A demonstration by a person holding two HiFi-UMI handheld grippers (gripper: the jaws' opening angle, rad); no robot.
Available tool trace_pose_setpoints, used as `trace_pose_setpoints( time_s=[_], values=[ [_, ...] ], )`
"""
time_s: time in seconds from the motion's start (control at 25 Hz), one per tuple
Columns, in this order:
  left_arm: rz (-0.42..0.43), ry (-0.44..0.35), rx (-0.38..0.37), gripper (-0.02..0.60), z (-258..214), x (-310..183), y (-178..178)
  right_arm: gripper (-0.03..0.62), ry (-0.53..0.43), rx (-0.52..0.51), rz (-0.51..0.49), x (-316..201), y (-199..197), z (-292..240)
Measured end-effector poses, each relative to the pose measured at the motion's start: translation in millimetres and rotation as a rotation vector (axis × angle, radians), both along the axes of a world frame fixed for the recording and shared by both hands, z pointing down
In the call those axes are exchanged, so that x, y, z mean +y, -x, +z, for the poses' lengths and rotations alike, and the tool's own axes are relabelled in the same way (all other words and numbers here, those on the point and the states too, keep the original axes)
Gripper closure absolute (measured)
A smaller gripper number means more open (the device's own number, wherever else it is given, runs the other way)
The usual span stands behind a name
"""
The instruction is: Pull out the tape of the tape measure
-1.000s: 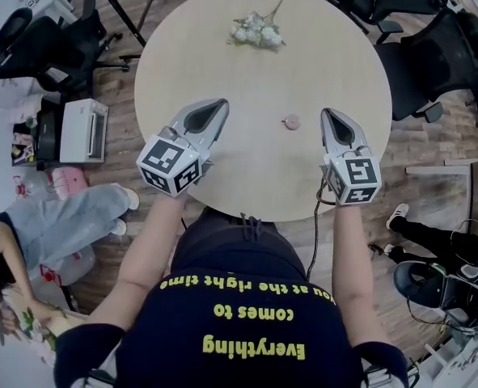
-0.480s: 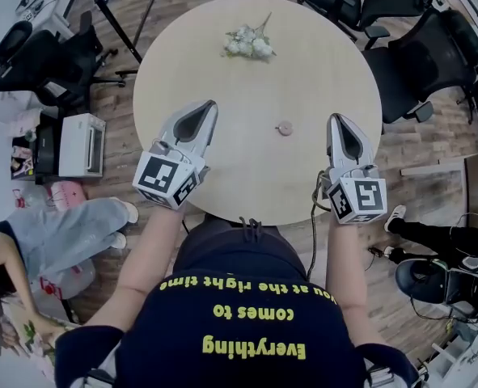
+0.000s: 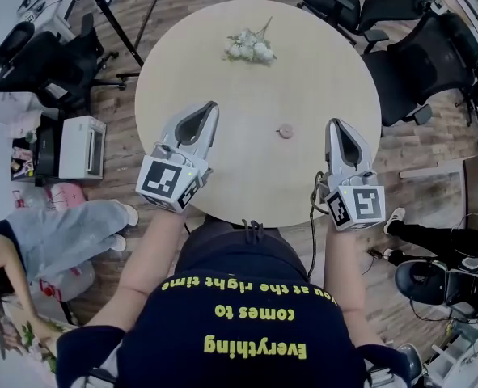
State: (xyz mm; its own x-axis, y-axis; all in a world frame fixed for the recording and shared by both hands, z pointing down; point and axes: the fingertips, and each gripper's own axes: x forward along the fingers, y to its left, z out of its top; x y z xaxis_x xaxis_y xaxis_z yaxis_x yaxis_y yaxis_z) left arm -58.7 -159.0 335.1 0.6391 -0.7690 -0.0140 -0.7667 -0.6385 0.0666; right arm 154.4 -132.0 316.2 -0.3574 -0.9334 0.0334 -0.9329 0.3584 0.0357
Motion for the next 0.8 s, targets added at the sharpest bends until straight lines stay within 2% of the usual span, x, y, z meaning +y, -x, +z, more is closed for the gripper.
trace_pose_setpoints(
  time_s=[0.64, 0.8],
  values=[
    [-0.005, -0.026, 0.008, 0.578, -2.7, 0.9, -5.1, 0.582, -0.003, -0.005, 0.008, 6.5, -2.4, -3.4],
    [-0.009, -0.012, -0.01, 0.58, 1.8, 0.5, -4.2, 0.582, -0.005, -0.009, 0.008, 6.7, -4.0, -4.1]
  ],
)
